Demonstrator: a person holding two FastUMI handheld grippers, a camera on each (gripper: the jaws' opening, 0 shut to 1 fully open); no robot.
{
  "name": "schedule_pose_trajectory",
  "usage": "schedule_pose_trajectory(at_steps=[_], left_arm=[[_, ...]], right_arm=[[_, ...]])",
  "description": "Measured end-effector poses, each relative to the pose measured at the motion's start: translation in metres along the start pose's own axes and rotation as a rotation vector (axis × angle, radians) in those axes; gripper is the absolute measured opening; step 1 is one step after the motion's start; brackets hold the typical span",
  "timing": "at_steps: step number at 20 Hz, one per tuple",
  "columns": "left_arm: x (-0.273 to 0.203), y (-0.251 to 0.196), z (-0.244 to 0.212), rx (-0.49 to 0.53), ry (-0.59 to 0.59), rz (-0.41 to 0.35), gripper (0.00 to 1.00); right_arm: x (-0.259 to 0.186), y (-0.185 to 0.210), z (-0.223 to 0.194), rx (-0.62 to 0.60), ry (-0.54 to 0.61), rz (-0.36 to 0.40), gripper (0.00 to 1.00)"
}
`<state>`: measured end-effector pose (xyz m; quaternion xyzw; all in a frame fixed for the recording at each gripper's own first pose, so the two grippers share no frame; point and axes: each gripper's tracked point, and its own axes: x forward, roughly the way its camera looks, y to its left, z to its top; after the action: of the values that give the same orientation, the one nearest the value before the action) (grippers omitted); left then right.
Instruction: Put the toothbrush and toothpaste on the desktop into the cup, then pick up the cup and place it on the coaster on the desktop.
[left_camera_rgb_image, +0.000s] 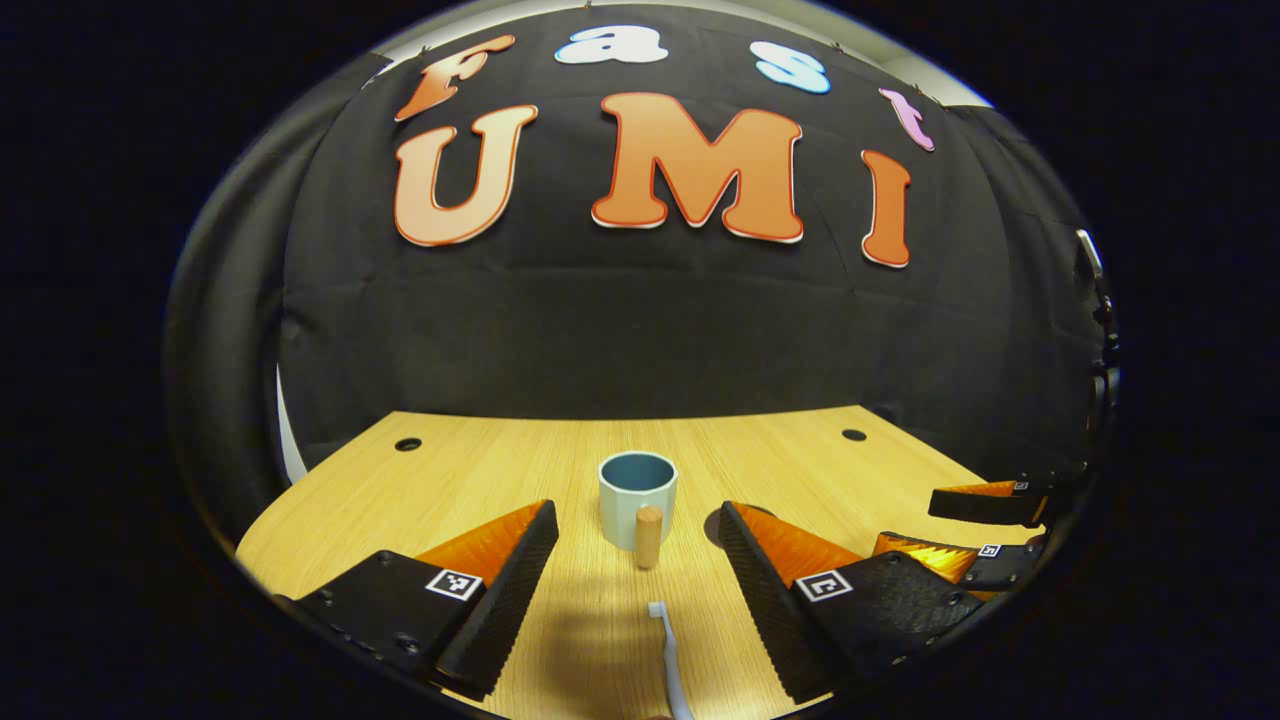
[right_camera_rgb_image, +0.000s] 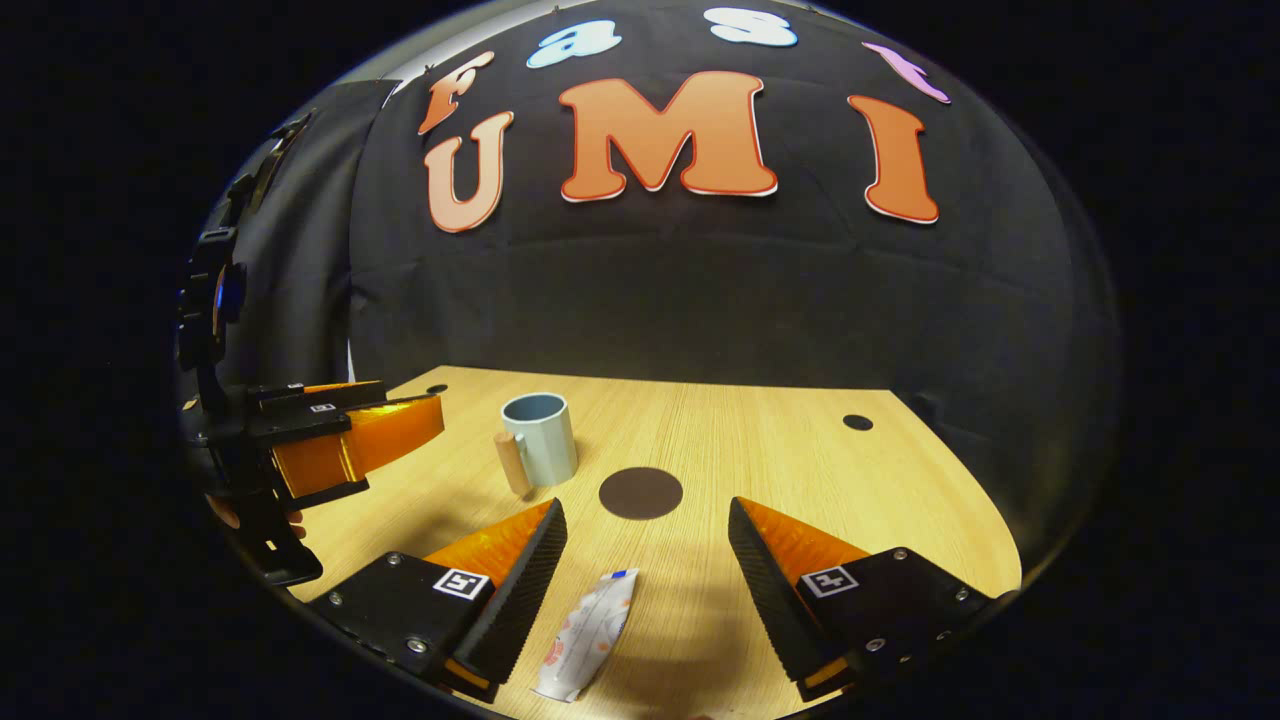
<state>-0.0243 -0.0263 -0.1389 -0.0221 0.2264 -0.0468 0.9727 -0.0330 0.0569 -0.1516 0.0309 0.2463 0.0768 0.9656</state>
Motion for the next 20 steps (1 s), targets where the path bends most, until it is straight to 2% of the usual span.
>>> schedule_pose_trajectory(at_steps=[5, 12, 18, 19, 20], left_arm=[[0.007, -0.006, -0.043, -0.024, 0.167, -0.031, 0.98], [0.014, -0.014, -0.094, -0.018, 0.342, -0.076, 0.98], [0.015, -0.011, -0.135, -0.01, 0.491, -0.088, 0.98], [0.014, -0.011, -0.142, -0.015, 0.518, -0.088, 0.98], [0.014, -0.011, -0.147, -0.023, 0.541, -0.085, 0.98]], right_arm=[[0.007, 0.016, -0.032, 0.007, 0.116, 0.034, 0.96], [0.012, 0.033, -0.08, -0.084, 0.244, 0.061, 0.96], [0.014, 0.045, -0.111, -0.093, 0.332, 0.092, 0.8], [0.013, 0.047, -0.114, -0.107, 0.339, 0.098, 0.73], [0.013, 0.05, -0.117, -0.118, 0.345, 0.108, 0.76]])
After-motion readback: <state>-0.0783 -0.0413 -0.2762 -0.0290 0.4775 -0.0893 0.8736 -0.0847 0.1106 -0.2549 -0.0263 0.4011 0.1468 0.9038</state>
